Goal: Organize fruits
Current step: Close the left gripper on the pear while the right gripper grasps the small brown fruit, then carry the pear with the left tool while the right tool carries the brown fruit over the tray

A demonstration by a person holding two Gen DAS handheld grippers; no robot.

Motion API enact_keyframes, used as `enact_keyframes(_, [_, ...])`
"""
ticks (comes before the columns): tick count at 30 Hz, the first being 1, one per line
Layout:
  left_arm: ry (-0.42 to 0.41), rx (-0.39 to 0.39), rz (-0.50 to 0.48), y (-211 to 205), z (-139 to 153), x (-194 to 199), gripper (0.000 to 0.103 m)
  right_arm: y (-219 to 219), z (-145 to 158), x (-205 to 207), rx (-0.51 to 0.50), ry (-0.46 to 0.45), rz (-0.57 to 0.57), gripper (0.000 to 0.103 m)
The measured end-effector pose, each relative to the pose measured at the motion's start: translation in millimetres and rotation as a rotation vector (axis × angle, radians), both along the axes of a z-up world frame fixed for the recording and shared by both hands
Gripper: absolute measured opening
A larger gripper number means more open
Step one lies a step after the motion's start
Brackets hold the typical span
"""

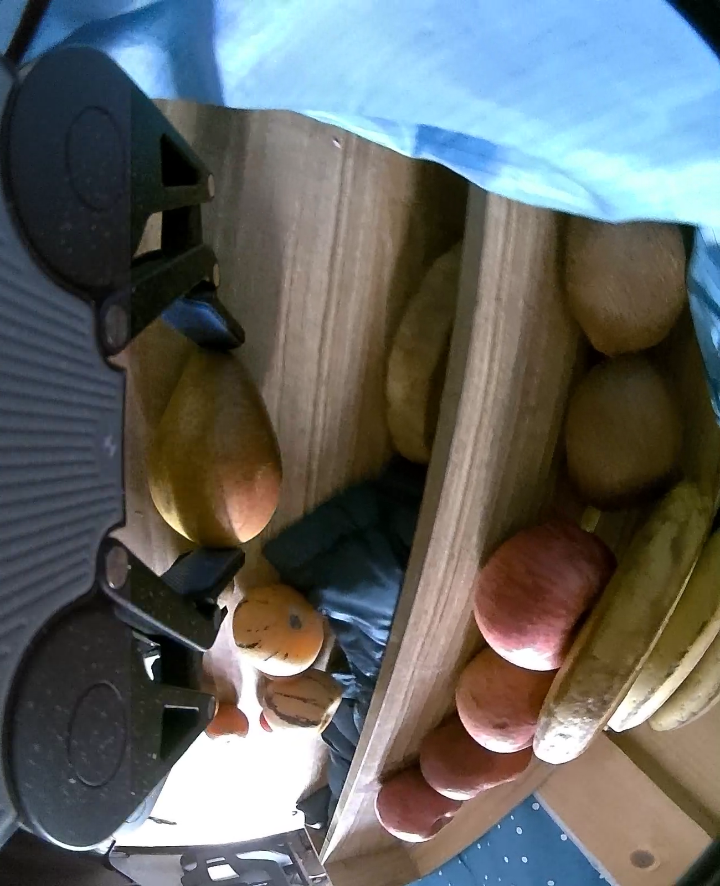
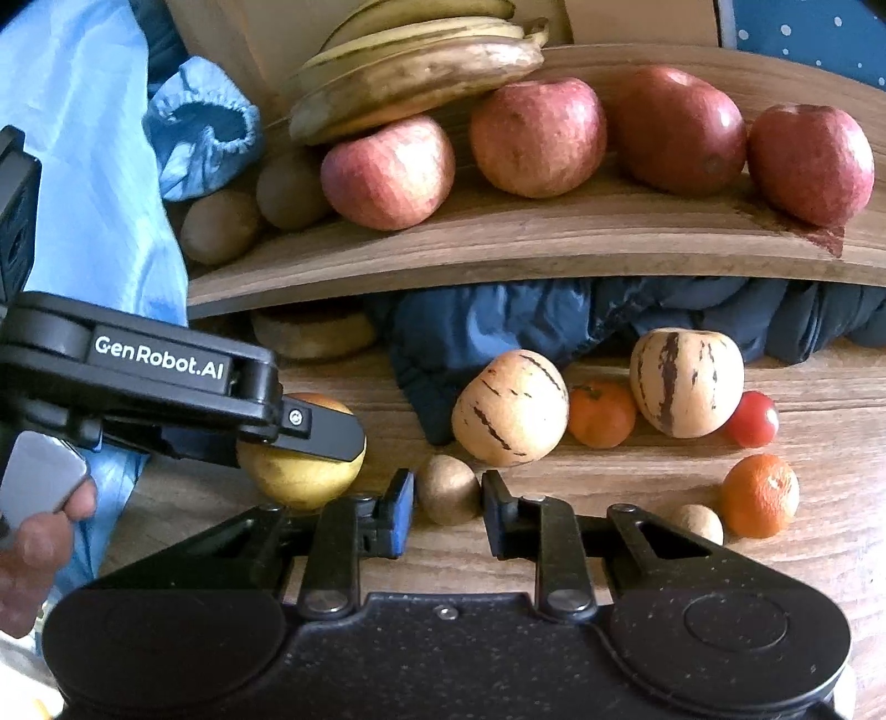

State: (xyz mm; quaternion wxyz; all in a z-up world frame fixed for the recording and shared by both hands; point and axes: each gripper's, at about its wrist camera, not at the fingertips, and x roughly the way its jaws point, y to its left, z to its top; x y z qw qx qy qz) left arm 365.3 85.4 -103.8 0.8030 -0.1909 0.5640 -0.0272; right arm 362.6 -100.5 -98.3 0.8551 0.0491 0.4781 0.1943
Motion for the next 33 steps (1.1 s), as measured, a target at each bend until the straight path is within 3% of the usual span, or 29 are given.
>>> enact_keyframes(8, [0.010, 0.004, 0.035, -10, -3, -11, 0.080, 0, 3, -12, 0.001, 0.010, 0.029, 0.028])
enact_keyframes(33, [-0.065, 0.000, 0.066, -26, 31, -63, 0.080, -29, 38, -54, 0.005, -0.056, 0.044, 0.028])
